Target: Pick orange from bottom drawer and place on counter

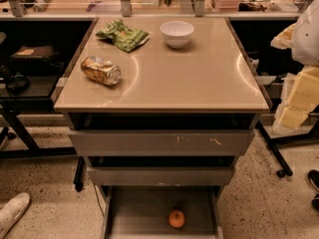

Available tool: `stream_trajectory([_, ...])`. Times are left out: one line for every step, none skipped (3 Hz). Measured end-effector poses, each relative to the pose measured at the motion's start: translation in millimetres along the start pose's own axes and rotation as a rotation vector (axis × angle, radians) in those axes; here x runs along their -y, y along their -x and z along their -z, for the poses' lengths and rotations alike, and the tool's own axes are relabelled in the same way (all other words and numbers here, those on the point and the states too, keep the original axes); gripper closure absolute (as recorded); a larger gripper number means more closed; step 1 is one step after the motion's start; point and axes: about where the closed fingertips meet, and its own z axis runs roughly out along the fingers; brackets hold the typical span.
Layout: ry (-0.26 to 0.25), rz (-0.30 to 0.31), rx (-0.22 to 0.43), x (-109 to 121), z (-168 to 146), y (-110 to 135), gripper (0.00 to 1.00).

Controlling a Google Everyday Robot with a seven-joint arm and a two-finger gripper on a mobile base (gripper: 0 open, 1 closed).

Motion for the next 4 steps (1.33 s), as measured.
stream_trajectory([-0.002,-0.001,0.001,0,0,0,0.0])
stream_trajectory([0.033,-0.008,0.024,-17,-24,-9,0.0])
stream_trajectory([0.074,0.003,0.073,-47,-64,-19,0.0])
stream_trajectory([0.106,0.023,0.141,-86,-129,-37,0.0])
